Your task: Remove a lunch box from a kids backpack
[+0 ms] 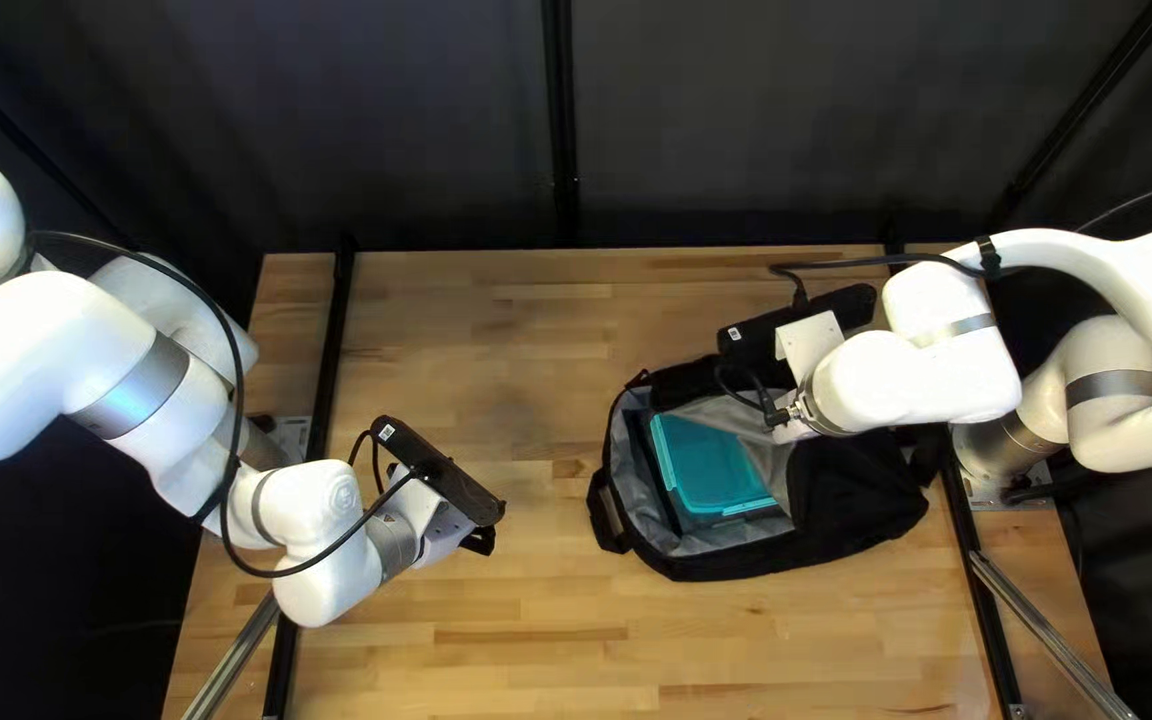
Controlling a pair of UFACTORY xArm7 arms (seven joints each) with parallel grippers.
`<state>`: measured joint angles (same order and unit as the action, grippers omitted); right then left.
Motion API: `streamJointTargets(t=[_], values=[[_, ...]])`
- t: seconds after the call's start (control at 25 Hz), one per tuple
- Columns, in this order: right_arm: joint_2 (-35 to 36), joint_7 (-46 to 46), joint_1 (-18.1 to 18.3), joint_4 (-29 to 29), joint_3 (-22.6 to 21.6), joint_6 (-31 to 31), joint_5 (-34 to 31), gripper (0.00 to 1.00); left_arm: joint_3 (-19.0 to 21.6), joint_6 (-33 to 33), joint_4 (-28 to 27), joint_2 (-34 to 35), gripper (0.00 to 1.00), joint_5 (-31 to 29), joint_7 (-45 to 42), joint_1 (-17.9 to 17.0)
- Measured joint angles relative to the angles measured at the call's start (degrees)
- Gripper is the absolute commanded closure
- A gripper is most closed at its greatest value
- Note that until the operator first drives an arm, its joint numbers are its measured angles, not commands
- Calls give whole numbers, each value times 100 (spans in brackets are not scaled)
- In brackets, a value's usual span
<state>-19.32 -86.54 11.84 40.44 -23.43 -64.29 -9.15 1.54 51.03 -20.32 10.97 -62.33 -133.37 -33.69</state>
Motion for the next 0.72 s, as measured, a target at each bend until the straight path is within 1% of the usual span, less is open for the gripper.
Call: streamJointTargets(t=[0.72], values=[[51, 118, 20, 44, 37, 22, -46, 100, 0, 0, 0, 0, 0, 0, 0, 0]])
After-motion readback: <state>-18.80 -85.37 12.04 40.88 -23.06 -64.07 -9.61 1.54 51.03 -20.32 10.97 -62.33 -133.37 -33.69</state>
